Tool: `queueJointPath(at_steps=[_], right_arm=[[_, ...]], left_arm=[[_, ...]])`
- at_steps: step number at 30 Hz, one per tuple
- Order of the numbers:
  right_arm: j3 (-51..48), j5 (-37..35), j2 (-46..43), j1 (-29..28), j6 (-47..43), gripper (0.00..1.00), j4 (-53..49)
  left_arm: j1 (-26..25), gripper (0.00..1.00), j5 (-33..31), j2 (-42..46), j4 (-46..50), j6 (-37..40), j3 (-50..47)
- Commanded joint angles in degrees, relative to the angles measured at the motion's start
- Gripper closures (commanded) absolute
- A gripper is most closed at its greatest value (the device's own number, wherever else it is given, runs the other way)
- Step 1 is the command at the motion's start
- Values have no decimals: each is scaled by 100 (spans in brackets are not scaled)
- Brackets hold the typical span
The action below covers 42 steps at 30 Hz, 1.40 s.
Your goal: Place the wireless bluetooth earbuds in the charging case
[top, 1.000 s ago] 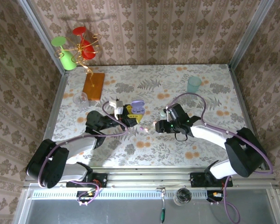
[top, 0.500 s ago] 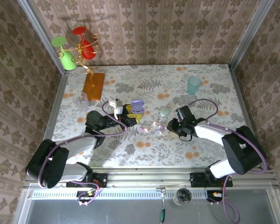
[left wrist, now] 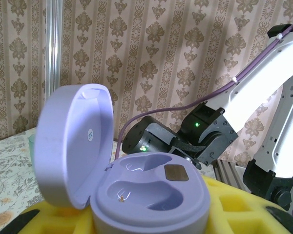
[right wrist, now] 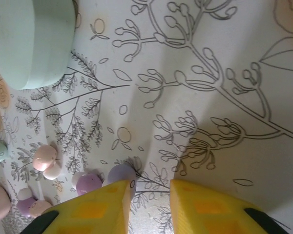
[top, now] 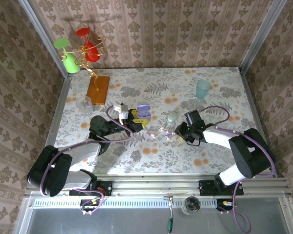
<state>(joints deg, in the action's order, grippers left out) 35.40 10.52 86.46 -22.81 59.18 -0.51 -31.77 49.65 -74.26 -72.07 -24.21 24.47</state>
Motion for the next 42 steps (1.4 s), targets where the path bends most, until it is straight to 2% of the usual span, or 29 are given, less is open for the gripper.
queueJointPath(at_steps=[1,9,19,32,42], right_arm=[[-33,150,84,-14,182,70,458],[-15,100,27,-9,84,66,469],[-106,68,-148,-1,231,69,101],[-226,509,57,-48,532,69,613],[-354,475,41,-57,527,69,561]], left_arm=[[24,74,22,61,-167,109,-43],[24,74,54,-1,-166,81,23],[27,74,71,-45,-167,65,40],[22,74,31,-104,-172,66,32],[13,74,27,-160,-174,63,67]])
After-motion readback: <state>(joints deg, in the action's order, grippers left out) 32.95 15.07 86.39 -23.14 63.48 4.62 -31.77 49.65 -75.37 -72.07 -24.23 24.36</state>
